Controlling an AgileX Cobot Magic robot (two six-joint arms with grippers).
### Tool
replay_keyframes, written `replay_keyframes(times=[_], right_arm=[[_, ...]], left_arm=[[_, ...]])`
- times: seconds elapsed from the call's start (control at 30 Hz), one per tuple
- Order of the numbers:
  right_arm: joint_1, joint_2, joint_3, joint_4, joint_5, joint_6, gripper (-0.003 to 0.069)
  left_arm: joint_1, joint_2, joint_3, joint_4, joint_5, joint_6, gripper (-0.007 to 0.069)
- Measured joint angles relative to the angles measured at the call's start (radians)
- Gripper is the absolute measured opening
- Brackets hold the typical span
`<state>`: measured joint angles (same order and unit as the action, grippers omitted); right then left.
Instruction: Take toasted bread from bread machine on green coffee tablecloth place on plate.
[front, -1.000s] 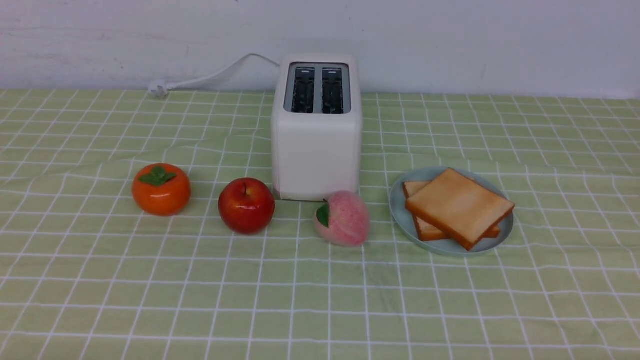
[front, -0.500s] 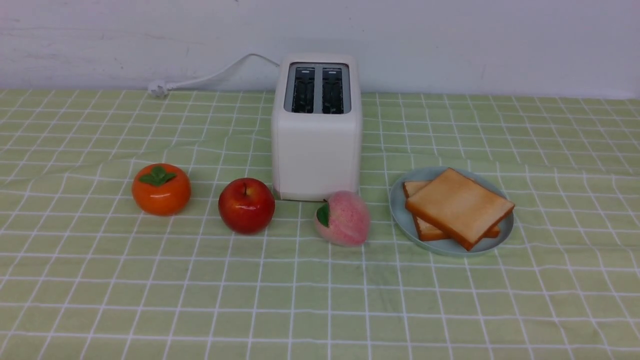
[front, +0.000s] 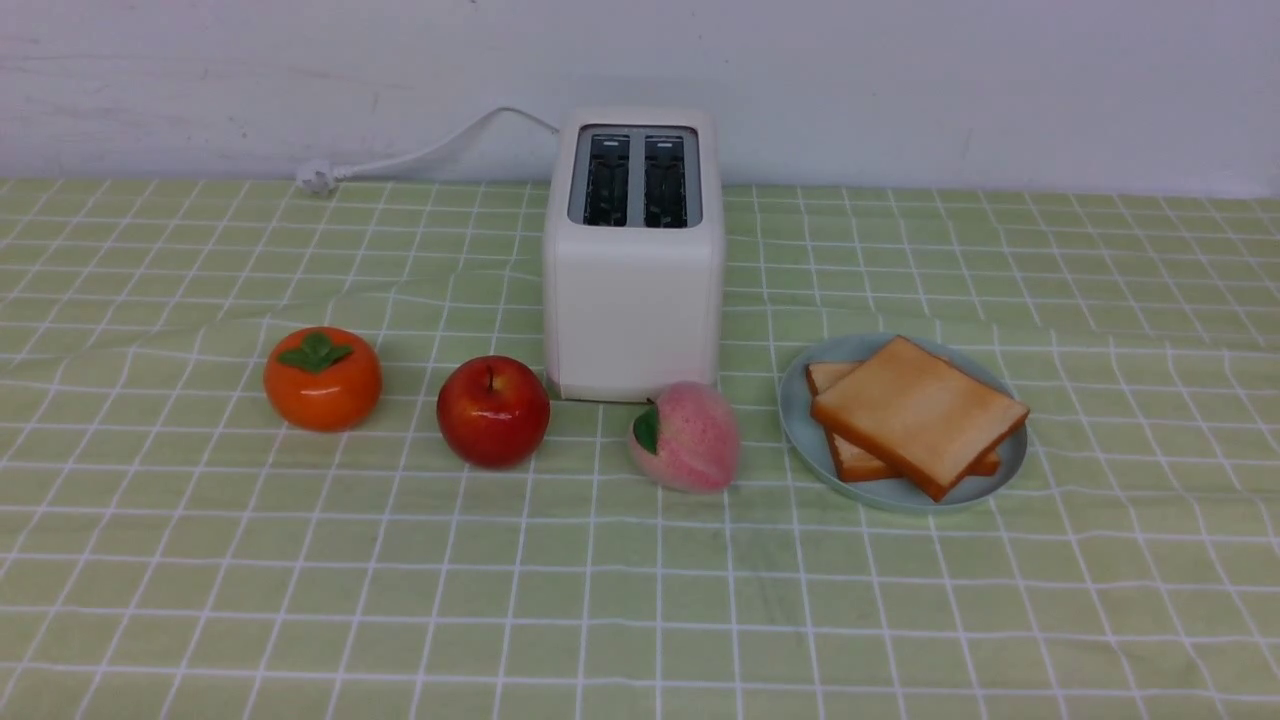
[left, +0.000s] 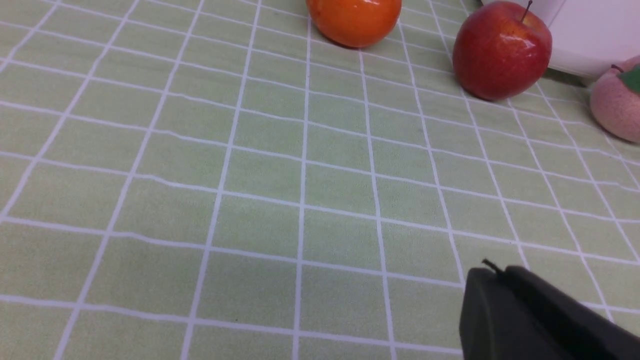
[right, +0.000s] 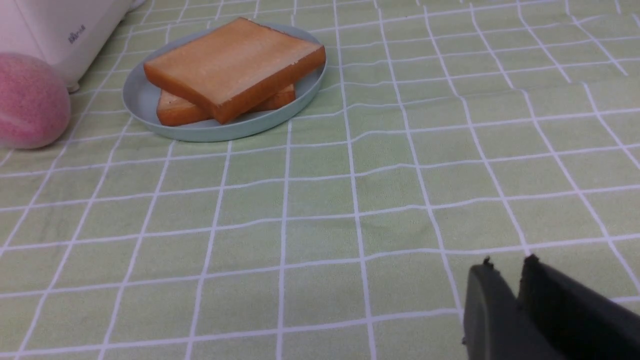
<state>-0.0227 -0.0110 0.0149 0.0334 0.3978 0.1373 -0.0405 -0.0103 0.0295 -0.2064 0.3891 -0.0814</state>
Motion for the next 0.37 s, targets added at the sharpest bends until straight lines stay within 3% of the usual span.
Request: replay_keyframes(times=[0.37], right_arm=[[0.000, 0.000, 0.000, 0.000, 0.000, 0.000, 0.0106]], left_arm=[[0.000, 0.000, 0.000, 0.000, 0.000, 0.000, 0.0017]])
